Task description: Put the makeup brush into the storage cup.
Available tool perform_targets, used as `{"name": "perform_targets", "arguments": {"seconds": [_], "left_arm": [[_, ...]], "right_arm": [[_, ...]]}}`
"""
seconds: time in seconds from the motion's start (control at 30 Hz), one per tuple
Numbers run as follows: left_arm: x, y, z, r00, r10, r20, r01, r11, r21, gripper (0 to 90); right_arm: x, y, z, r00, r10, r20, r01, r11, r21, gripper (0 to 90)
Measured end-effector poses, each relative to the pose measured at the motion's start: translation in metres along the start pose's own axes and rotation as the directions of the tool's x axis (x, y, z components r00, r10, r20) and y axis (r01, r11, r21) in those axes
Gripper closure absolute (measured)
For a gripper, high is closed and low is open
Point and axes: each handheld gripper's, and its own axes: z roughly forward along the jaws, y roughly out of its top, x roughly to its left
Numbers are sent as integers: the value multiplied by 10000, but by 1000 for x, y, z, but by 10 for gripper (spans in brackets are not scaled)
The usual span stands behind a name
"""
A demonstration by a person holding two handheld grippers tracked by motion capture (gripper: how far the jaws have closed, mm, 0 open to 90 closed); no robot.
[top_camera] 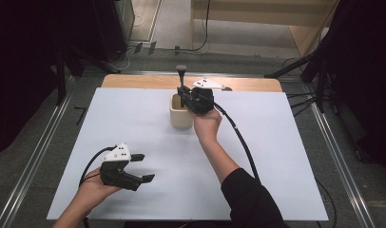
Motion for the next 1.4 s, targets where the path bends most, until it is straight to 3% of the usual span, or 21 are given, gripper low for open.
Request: {"name": "perform_targets", "arguments": {"seconds": [0.77,1.4], "left_arm": [[-1,0,2,10000,-8,47,8,10000,46,182],[-1,0,1,10000,23,49,-24,10000,72,182]], "right_arm": [[-2,-25,7,9996,268,96,-271,9992,296,789],[-3,-24,3,9998,199,26,-199,9992,344,788]]}}
